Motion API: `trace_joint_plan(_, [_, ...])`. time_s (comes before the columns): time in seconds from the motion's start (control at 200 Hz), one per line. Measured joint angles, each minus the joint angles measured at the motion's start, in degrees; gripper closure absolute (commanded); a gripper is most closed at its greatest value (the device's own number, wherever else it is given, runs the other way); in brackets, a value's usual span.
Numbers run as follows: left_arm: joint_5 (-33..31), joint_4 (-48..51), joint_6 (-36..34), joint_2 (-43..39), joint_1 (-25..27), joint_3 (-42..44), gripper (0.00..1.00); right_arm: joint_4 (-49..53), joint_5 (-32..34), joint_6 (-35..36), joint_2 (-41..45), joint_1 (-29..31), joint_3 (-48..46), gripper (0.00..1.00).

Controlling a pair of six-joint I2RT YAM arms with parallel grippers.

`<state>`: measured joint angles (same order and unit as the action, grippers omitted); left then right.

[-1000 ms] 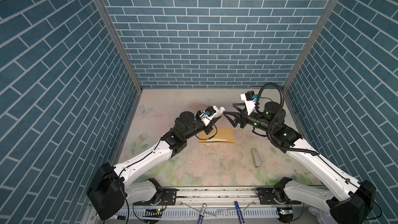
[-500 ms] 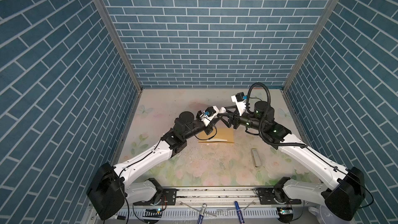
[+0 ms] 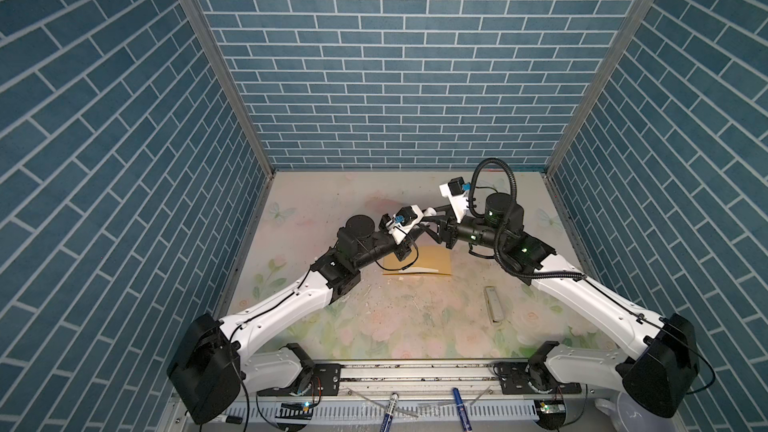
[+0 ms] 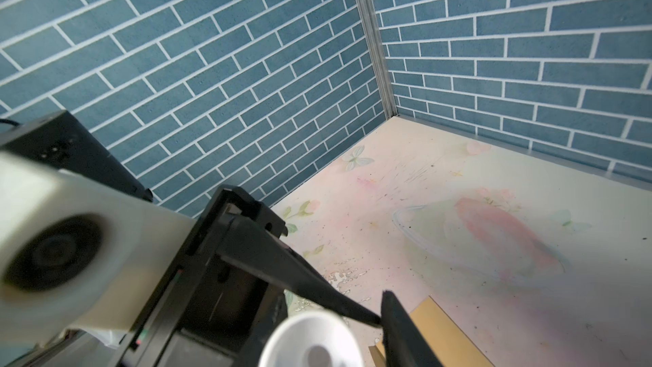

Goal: Place the letter into the envelope and seal it

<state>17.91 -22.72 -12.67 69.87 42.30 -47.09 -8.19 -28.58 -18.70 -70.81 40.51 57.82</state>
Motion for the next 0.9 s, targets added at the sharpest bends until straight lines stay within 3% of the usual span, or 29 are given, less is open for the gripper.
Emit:
trace_joint_plan(0.14, [-0.4,0.4,-0.1,0.2,0.0,0.0,0.9,0.0,-0.8,-0.6,-0.2,0.0,0.2,0.84])
trace_joint_plan(0.28, [-0.8,0.9,-0.3,0.1,0.0,0.0,0.69,0.3,-0.2,-0.6,-0.2,0.1,0.2,1.0])
trace_joint_plan(0.63, [-2.6,9.8,-4.7,-3.1,0.0,1.9,0.24,9.1,14.9,0.7,1.0,-1.5,0.2,1.0])
trace_joint_plan(0.745, [-2.7,14.5,-6.8,-3.1,0.1,2.1,0.16,13.2,19.8,1.7,1.0,-3.0,0.2,1.0])
trace_joint_plan(0.9, [-3.2,18.9,-8.5,-1.2,0.4,2.1,0.12,18.3,27.3,4.0,1.0,-3.7,0.2,1.0])
